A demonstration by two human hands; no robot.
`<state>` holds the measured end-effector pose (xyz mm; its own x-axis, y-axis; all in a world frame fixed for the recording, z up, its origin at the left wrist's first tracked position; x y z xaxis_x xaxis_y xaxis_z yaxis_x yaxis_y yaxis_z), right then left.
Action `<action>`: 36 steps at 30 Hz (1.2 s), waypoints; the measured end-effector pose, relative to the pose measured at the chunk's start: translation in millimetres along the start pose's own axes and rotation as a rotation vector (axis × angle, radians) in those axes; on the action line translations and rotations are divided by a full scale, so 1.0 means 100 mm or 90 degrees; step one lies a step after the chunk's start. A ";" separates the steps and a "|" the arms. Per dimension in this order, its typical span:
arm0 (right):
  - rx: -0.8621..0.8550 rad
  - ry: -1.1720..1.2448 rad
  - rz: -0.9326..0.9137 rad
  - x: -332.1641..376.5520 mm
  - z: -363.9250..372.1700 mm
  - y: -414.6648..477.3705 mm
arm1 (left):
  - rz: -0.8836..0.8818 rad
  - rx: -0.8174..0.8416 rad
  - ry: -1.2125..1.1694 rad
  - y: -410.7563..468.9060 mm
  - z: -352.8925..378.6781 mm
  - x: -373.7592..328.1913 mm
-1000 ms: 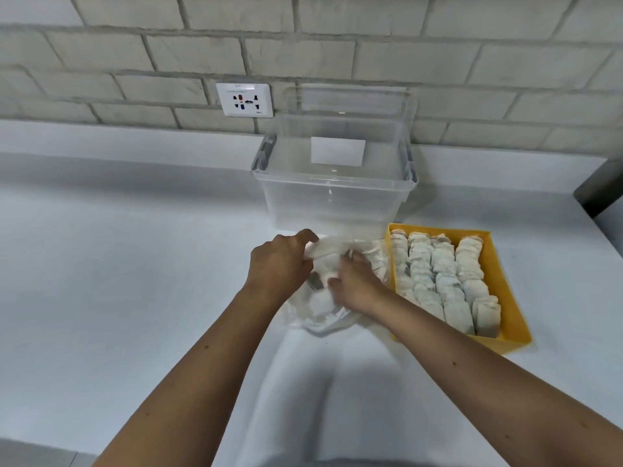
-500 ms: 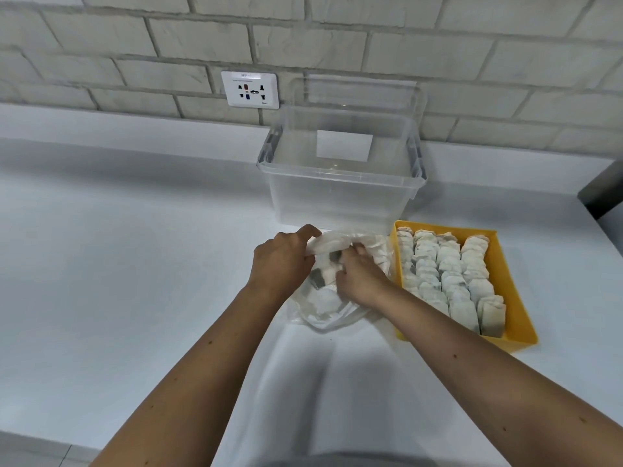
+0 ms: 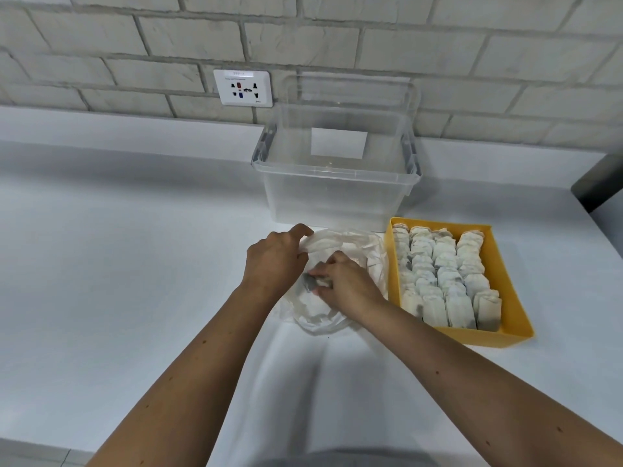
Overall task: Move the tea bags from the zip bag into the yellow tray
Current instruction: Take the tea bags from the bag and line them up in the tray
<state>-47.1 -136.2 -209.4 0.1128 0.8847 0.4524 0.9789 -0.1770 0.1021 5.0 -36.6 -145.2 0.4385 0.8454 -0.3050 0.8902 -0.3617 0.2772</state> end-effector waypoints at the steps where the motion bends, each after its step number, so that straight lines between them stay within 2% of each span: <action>1: -0.025 -0.023 -0.012 0.02 -0.02 0.00 | -0.001 -0.001 -0.001 0.00 0.00 0.01; 3: -0.049 -0.094 -0.046 0.05 -0.04 0.01 | -0.007 -0.004 0.001 0.00 -0.01 0.02; 5: -0.054 -0.103 -0.052 0.06 -0.05 0.03 | -0.011 -0.006 0.004 -0.01 -0.02 0.05; 8: -0.081 -0.009 -0.002 -0.01 -0.27 0.06 | 0.000 0.006 -0.011 -0.02 -0.02 0.06; 10: -0.090 0.067 0.021 -0.04 -0.52 0.08 | 0.001 0.050 -0.073 -0.05 -0.01 0.05; 12: -0.062 0.107 0.035 -0.05 -0.78 0.07 | 0.022 0.075 -0.116 -0.08 -0.09 -0.01; 16: -0.022 0.149 0.068 -0.10 -1.18 0.00 | 0.146 0.017 -0.201 -0.06 -0.38 -0.40; 20: 0.005 0.252 0.107 -0.17 -1.28 -0.14 | 0.173 0.076 -0.335 -0.13 -0.36 -0.78; 26: 0.018 0.381 0.171 -0.50 -1.38 -0.38 | 0.085 0.075 -0.412 -0.21 -0.26 -1.03; 30: 0.023 0.377 0.184 -0.82 -1.55 -0.54 | 0.017 0.064 -0.448 -0.25 -0.16 -1.11; 32: -0.011 0.345 0.194 -1.02 -1.68 -0.62 | -0.080 0.074 -0.532 -0.27 -0.06 -1.12; 36: -0.074 0.199 0.190 -1.34 -1.92 -0.78 | -0.338 0.195 -0.748 -0.43 0.29 -1.21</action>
<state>-171.7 -324.0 -108.0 0.3130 0.6175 0.7216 0.8838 -0.4676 0.0168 -82.8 -134.9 -146.4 -0.2623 0.1266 -0.9566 0.9093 -0.2994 -0.2890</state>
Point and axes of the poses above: each hand's wrist, its own y-axis towards the middle knuckle, its own z-axis out of the palm, x = y × z, the point moved 10 cm from there along y, towards the middle knuckle, and after that the axes turned 14 degrees about -x, right-handed, at the moved point
